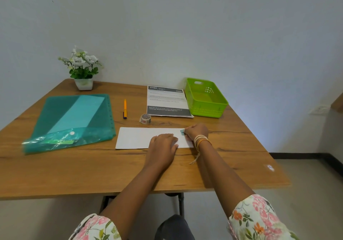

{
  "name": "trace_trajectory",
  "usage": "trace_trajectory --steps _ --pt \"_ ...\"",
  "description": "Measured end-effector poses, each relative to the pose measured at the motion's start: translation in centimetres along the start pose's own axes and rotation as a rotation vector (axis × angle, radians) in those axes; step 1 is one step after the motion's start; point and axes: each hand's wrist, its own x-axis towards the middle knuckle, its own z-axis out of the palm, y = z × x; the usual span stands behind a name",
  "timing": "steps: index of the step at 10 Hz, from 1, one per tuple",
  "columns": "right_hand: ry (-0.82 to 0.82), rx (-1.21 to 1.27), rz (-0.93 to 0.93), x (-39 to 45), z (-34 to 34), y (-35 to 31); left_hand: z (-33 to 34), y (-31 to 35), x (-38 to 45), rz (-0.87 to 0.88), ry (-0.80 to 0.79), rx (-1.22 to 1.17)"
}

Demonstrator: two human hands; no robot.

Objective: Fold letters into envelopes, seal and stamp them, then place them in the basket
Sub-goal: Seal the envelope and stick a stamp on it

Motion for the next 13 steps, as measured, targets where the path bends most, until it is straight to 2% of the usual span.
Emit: trace_trajectory --steps 2,3,6,7,8,9,10,11,12,13 --pt "-0.018 0.059 -0.099 -1.9 -1.2 -0.2 -0.2 -0.1 0.1 -0.006 -0.009 0.009" --pt "-0.113 0.010 -0.196 -2.3 -1.8 0.0 -0.3 -0.1 0.1 -0.003 0.000 0.014" --pt "-0.285 -0.172 -0.260 -1.8 -3.1 0.3 -0.1 0.0 -0.1 -0.008 -0.003 0.000" --pt "-0.406 -0.224 -0.273 -1.4 -3.4 0.0 -0.1 -0.1 -0.1 -0.010 -0.007 -0.001" --pt "-0.409 -0.062 -0.257 -1.3 -3.5 0.4 -0.2 0.0 -0.1 -0.004 -0.008 -0.003" --pt "-0.255 -0.069 -0.323 -1.8 -2.5 1.2 -0.2 -0.1 -0.2 0.004 0.008 0.003" --pt "-0.207 -0.177 -0.368 -2.0 -1.9 1.4 -0.1 0.0 -0.2 -0.001 0.003 0.006" --pt "-0.277 -0.285 -0.426 -1.6 -2.1 0.7 -0.2 0.0 0.1 0.004 0.018 0.001" --pt "-0.281 -0.504 -0.525 -1.6 -1.7 0.8 -0.2 -0.1 -0.1 -0.002 0.015 0.005" --pt "-0.213 -0.591 -0.544 -2.0 -1.4 1.9 0.0 -0.1 0.0 -0.004 0.006 0.005"
